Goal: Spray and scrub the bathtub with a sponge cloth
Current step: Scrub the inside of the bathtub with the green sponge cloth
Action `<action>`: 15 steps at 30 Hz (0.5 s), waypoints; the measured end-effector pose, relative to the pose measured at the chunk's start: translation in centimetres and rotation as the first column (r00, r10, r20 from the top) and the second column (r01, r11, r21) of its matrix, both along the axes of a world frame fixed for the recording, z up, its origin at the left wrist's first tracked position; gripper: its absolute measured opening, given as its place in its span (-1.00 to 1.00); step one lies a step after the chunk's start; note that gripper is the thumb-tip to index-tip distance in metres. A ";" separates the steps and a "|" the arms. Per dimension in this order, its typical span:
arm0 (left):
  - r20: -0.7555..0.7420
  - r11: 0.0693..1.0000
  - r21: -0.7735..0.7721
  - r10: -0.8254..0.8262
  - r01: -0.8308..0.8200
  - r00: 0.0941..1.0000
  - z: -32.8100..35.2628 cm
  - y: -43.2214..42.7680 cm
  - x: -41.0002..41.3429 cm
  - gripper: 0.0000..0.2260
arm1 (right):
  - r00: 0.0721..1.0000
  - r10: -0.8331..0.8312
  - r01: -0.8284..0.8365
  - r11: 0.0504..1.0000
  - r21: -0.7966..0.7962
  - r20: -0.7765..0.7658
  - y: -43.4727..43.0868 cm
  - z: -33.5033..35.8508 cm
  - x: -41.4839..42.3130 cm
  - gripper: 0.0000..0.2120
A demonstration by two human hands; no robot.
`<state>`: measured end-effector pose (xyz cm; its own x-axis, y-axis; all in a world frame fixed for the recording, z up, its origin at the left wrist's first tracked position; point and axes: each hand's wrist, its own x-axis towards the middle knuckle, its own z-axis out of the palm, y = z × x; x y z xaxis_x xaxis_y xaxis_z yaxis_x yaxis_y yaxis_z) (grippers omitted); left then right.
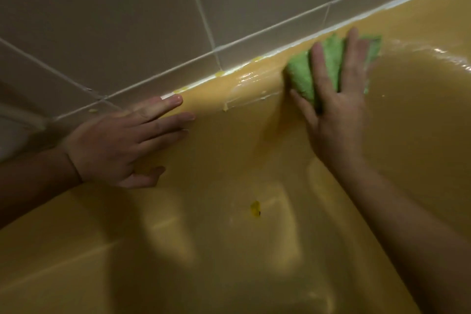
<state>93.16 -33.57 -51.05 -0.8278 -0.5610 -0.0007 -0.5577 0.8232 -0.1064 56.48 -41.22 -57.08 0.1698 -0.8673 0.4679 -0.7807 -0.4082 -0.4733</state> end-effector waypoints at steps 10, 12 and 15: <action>-0.062 1.000 0.021 -0.012 0.013 0.998 -0.1 0.6 0.9 -0.40 | 0.964 -0.145 0.155 0.987 0.028 -0.224 -2.0 2.0 -6.3 -0.27; -0.066 0.999 0.038 0.001 0.002 0.998 -0.2 0.7 0.9 -0.41 | 0.987 -0.098 0.108 0.991 0.076 -0.127 -1.5 2.7 -3.6 -0.29; -0.075 0.999 0.052 0.008 -0.004 0.997 -0.2 0.6 1.2 -0.44 | 1.000 -0.007 0.006 0.998 0.058 0.017 0.9 3.0 3.6 -0.30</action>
<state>94.36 -33.01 -51.27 -0.8232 -0.5669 0.0324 -0.5676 0.8230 -0.0208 60.10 -40.28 -54.08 0.1570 -0.8942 0.4192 -0.7748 -0.3747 -0.5092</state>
